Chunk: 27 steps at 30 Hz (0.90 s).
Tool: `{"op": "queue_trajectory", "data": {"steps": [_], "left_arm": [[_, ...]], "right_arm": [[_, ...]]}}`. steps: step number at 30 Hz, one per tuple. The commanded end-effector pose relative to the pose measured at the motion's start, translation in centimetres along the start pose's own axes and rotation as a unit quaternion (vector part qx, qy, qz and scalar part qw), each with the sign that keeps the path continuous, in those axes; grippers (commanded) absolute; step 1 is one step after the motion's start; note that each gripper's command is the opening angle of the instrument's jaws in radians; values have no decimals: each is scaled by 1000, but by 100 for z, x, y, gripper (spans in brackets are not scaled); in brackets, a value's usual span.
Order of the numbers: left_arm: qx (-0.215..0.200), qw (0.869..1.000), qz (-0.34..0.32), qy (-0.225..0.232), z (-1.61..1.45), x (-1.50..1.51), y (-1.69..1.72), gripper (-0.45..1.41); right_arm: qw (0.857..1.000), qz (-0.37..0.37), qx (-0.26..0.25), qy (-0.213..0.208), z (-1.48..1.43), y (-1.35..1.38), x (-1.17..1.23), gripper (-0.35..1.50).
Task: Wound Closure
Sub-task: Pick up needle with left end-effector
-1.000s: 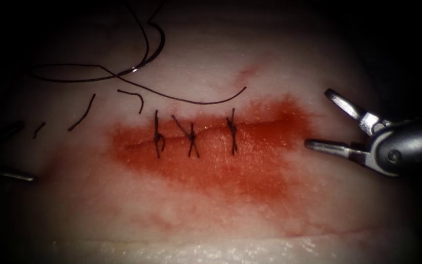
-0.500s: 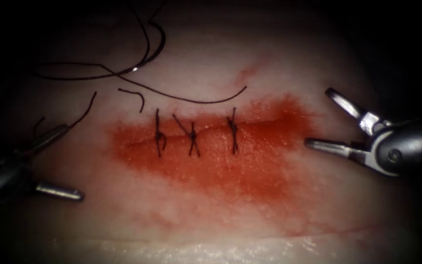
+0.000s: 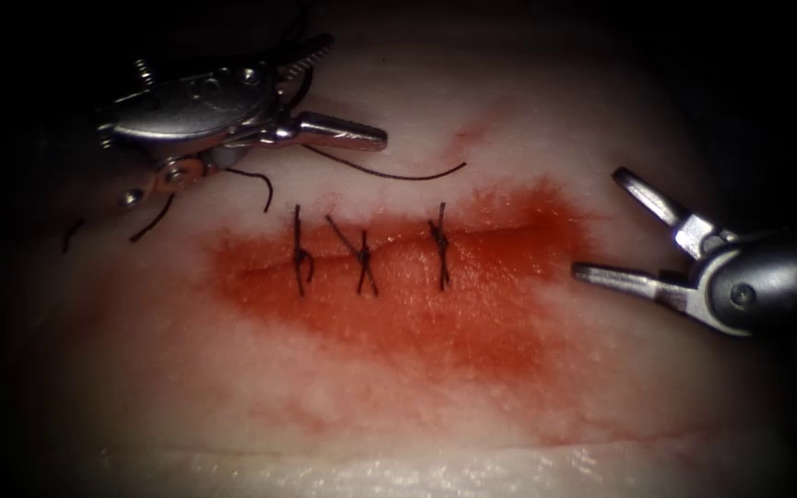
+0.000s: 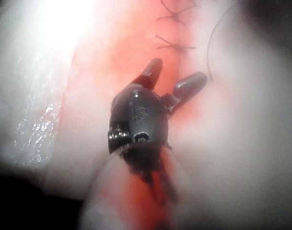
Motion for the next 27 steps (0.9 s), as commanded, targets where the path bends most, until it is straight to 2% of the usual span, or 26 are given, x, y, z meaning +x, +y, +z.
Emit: {"op": "queue_trajectory", "data": {"steps": [1, 11, 16, 18, 20, 23, 25, 27], "left_arm": [[-2, 1000, -12, -15, 14, -4, -8, 68], [-17, 995, -28, -93, 30, -33, -36, 61], [21, 989, -18, -148, 22, -34, -62, 61], [37, 984, -17, -174, 19, -37, -70, 53], [40, 980, -20, -195, 19, -44, -72, 44], [39, 972, -21, -232, 22, -57, -65, 44], [24, 966, -19, -258, 26, -68, -59, 46], [18, 963, -23, -267, 27, -73, -57, 42]], "right_arm": [[1000, 0, 0, 1, 7, -8, -1, 129], [1000, 2, -4, -1, 10, -13, -1, 133], [1000, 1, -3, -4, 11, -16, -1, 133], [1000, 0, -3, -6, 12, -18, 0, 133], [1000, -1, -2, -8, 14, -21, 0, 133], [1000, -2, -1, -11, 15, -24, 0, 131], [1000, -2, 0, -13, 16, -25, 1, 131], [1000, -2, 0, -13, 16, -24, 1, 131]]}}
